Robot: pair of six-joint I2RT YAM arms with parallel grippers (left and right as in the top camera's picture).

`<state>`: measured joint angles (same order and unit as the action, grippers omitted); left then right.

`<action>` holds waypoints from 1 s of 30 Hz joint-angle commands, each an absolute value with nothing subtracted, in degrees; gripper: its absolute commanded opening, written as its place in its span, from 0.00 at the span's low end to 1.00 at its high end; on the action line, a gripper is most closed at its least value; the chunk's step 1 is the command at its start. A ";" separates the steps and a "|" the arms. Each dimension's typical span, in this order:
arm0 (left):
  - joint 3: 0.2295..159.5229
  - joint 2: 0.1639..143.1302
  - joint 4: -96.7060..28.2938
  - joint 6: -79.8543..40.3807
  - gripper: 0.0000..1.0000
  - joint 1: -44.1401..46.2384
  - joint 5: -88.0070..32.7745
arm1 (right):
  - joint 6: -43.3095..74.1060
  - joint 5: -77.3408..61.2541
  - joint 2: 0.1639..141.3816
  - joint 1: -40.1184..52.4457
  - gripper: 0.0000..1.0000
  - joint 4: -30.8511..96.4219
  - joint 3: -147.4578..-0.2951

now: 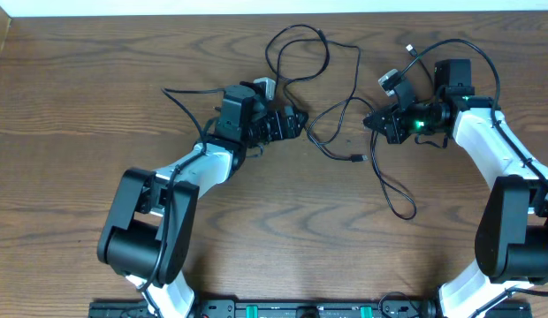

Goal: Untangle cables

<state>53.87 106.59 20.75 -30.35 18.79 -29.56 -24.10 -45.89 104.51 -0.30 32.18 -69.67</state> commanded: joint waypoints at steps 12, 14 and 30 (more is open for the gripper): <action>54.57 107.28 21.56 -41.25 0.97 21.71 -22.98 | -26.02 -48.90 103.44 5.41 0.01 33.67 -69.65; 54.57 107.28 21.08 -41.28 0.97 21.74 -21.74 | -26.00 -49.01 103.39 6.26 0.01 33.69 -69.65; 54.57 107.39 19.86 -41.25 0.65 21.74 -16.86 | -26.92 -55.24 96.42 6.81 0.01 34.94 -69.65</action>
<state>53.89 106.63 19.79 -41.39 21.71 -18.17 -25.61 -52.45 99.83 6.57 34.79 -69.67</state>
